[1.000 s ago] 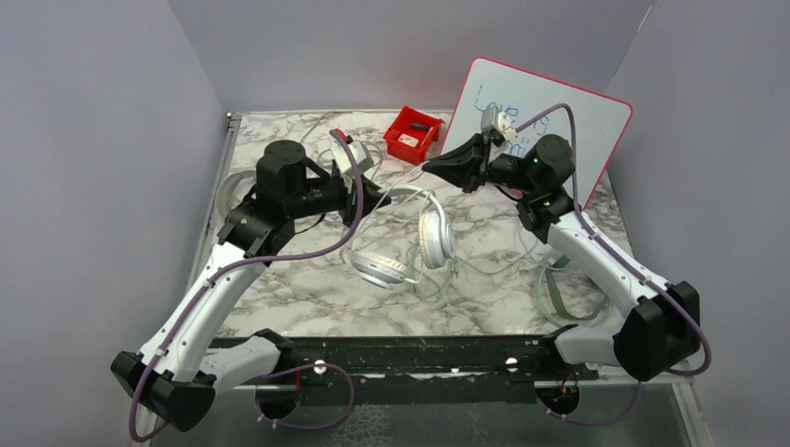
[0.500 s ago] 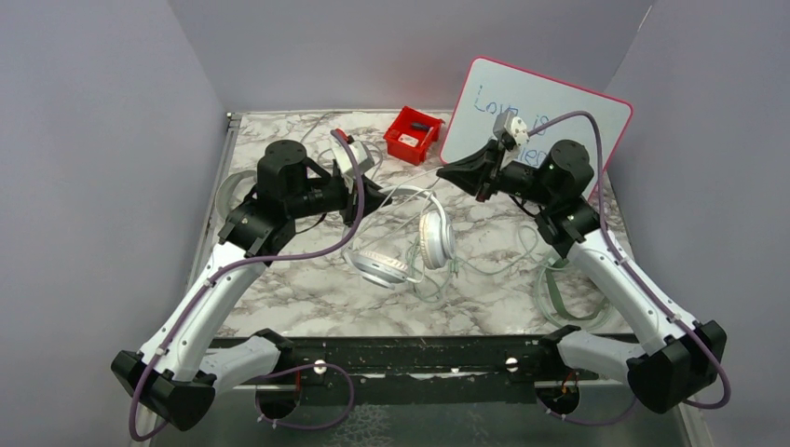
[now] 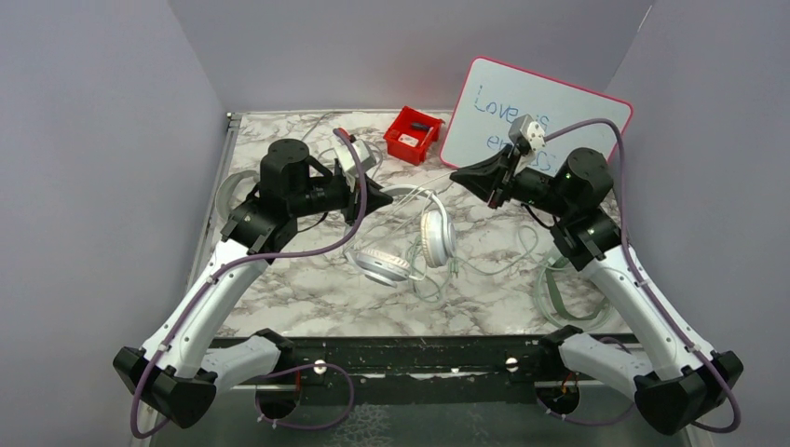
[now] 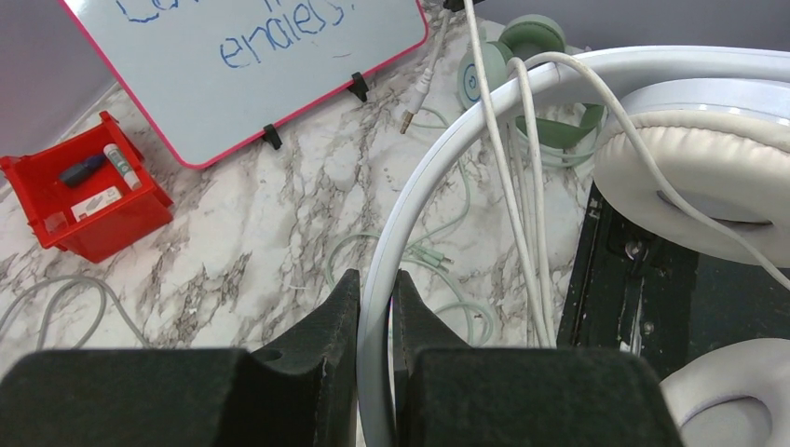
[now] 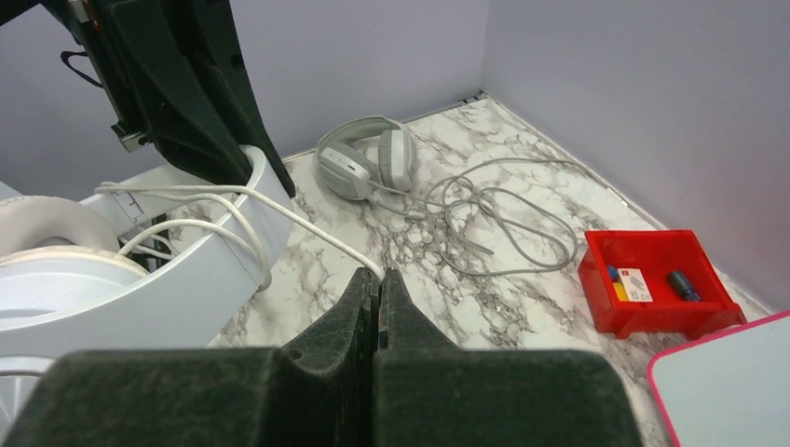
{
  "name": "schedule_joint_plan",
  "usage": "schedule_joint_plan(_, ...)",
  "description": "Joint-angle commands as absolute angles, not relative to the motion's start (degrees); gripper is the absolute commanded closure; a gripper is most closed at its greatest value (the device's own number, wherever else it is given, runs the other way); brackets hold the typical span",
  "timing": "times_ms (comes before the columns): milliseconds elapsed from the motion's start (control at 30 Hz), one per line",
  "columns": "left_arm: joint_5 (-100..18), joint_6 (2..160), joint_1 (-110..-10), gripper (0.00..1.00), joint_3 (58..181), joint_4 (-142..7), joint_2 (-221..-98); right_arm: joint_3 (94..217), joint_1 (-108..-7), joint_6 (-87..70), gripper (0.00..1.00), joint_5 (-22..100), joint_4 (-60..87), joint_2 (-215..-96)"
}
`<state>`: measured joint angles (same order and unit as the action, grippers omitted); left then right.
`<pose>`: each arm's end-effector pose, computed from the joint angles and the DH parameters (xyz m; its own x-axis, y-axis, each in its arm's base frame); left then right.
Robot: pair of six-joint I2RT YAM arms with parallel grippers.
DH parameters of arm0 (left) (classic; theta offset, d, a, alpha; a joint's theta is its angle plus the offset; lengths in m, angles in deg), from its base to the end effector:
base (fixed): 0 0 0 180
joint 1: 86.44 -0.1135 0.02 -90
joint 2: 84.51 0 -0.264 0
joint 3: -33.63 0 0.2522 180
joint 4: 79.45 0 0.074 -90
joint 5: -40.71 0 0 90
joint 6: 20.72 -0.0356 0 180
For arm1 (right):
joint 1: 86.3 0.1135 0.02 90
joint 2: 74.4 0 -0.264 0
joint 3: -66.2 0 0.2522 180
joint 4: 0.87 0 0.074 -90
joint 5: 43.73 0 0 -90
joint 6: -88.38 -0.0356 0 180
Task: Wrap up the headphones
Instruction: Wrap the headphones cable around the headphones.
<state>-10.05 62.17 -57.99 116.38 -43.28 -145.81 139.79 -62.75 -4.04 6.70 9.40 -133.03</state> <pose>0.1881 -0.1276 0.4115 -0.1094 0.1683 -0.9796 0.9276 0.3715 -0.0398 0.1993 0.1116 0.4123 0.0373 0.0518 -0.9980 -0.8924 0.4512 -0.0100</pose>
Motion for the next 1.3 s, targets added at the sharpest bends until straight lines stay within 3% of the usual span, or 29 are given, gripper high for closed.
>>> schedule_joint_plan(0, -8.81, 63.32, -58.31, 1.0, 119.62, -44.46, -145.1, 139.15, -63.97, -3.88, 1.0, 14.02, 11.45, -130.49)
schedule_joint_plan(400, -4.05, 82.85, -58.49, 1.0, 116.99, -58.98, -147.27, 142.39, -63.97, -5.5, 1.0, 11.34, 26.15, -131.3)
schedule_joint_plan(633, -5.22, 92.31, -59.33, 1.0, 118.18, -62.22, -151.15, 143.61, -63.97, -15.97, 1.0, -2.43, 26.47, -135.46)
schedule_joint_plan(800, -4.97, 99.47, -60.27, 1.0, 118.27, -65.26, -153.7, 140.26, -63.97, -29.56, 1.0, -9.58, 15.61, -134.57)
schedule_joint_plan(933, -4.47, 104.82, -60.68, 1.0, 116.37, -70.76, -154.42, 135.83, -63.97, -42.53, 1.0, -12.94, -1.2, -134.43)
schedule_joint_plan(1267, -6.85, 114.97, -61.6, 1.0, 110.94, -84.68, -153.8, 130.93, -63.97, -66.4, 1.0, -9.62, -30.22, -136.72)
